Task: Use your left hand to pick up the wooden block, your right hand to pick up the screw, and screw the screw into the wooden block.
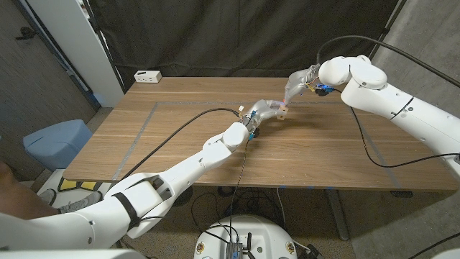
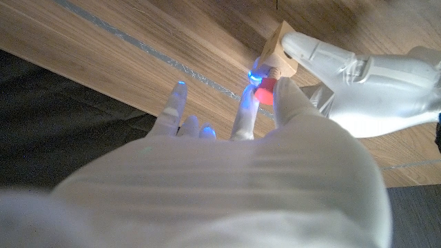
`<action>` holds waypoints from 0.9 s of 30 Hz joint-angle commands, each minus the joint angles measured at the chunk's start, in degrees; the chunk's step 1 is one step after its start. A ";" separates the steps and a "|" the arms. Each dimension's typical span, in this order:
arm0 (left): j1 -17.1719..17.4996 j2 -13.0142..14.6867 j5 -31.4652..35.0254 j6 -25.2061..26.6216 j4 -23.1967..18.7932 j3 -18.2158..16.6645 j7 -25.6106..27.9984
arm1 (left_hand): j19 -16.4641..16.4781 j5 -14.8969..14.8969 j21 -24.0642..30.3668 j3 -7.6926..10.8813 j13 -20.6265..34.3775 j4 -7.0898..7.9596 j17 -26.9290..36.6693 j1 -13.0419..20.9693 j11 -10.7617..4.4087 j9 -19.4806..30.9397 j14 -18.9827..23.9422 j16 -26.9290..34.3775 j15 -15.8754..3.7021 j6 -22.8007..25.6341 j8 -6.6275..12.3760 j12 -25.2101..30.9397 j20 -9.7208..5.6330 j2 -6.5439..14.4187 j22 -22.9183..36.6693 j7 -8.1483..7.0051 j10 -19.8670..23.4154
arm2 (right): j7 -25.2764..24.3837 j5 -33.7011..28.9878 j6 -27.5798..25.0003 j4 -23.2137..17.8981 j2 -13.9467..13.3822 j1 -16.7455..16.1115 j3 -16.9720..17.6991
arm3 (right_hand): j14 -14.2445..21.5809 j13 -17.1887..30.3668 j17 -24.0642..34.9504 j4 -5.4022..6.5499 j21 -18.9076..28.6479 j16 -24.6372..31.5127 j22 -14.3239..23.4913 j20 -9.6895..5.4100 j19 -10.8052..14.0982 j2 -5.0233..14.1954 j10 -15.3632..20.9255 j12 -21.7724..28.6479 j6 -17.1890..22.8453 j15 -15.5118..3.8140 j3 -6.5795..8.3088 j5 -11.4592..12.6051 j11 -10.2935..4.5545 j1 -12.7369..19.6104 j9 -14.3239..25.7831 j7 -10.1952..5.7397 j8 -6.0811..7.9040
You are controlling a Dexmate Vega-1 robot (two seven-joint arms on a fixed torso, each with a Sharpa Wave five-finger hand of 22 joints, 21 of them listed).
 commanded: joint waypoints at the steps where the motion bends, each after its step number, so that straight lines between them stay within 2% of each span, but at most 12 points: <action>1: -0.23 -0.11 -0.20 -0.37 0.44 -0.09 -0.15 | 0.05 0.19 0.22 0.96 5.73 0.73 0.08 0.55 0.03 0.34 0.14 0.04 -4.85 2.06 0.55 0.36 0.45 2.56 0.24 1.24 0.46 | -0.92 -0.08 -0.15 0.09 0.18 -0.34 -0.10 | 0.62 0.02 0.10 0.13 0.23 0.34 0.12 -0.26 0.42 0.07 0.88 0.57 1.23 -0.19 0.59 -0.17 -0.22 0.45 0.33 -0.02 0.70; 10: 0.02 0.03 -0.29 -0.26 0.06 -0.15 -0.13 | 0.05 0.22 0.22 1.06 5.74 0.72 0.06 0.57 0.02 0.34 0.15 0.01 -4.86 2.03 0.54 0.39 0.44 2.62 0.24 1.26 0.54 | -1.12 -0.47 -0.91 -0.24 0.17 -0.62 -0.32 | 1.44 0.01 0.11 0.33 0.27 0.55 0.12 -0.57 0.69 0.14 2.10 0.78 2.15 -0.76 0.62 -0.25 -0.70 0.22 0.67 -0.18 1.38; 15: 0.11 0.12 -0.19 -0.20 -0.17 -0.14 -0.02 | 0.06 0.21 0.23 1.08 5.75 0.78 0.06 0.48 0.02 0.34 0.16 0.01 -4.79 2.10 0.57 0.38 0.43 2.66 0.24 1.31 0.51 | -1.72 -0.55 -1.27 -0.61 0.05 -1.08 -0.16 | 2.20 -0.01 0.06 0.50 0.64 0.71 0.12 -0.70 1.93 0.30 3.12 0.86 3.55 -1.27 0.53 -0.32 -0.95 -0.05 1.01 -0.08 2.23; 23: 0.37 0.38 0.04 0.21 -1.02 -0.04 0.07 | 0.07 0.22 0.23 1.14 5.76 0.83 0.04 0.38 0.03 0.34 0.23 -0.01 -4.81 2.13 0.58 0.39 0.38 2.69 0.24 1.24 0.53 | -2.91 -0.99 -2.33 -1.64 -0.23 -2.03 0.17 | 3.61 -0.05 0.01 0.82 0.74 1.02 0.11 -1.12 2.88 0.30 5.65 1.34 5.57 -1.92 0.27 -0.35 -1.66 -0.78 0.66 -0.34 2.91; 27: 0.42 0.37 0.13 0.23 -1.16 0.00 0.14 | 0.07 0.26 0.23 1.29 5.75 0.77 0.02 0.51 0.03 0.34 0.16 -0.06 -4.68 2.06 0.56 0.37 0.36 2.81 0.24 1.31 0.50 | -3.47 -1.33 -2.80 -2.12 -0.37 -2.41 0.26 | 4.33 -0.07 0.04 1.19 0.72 1.20 0.11 -1.38 3.19 0.39 6.63 1.46 6.74 -2.55 0.04 -0.34 -1.84 -1.54 0.43 0.04 3.24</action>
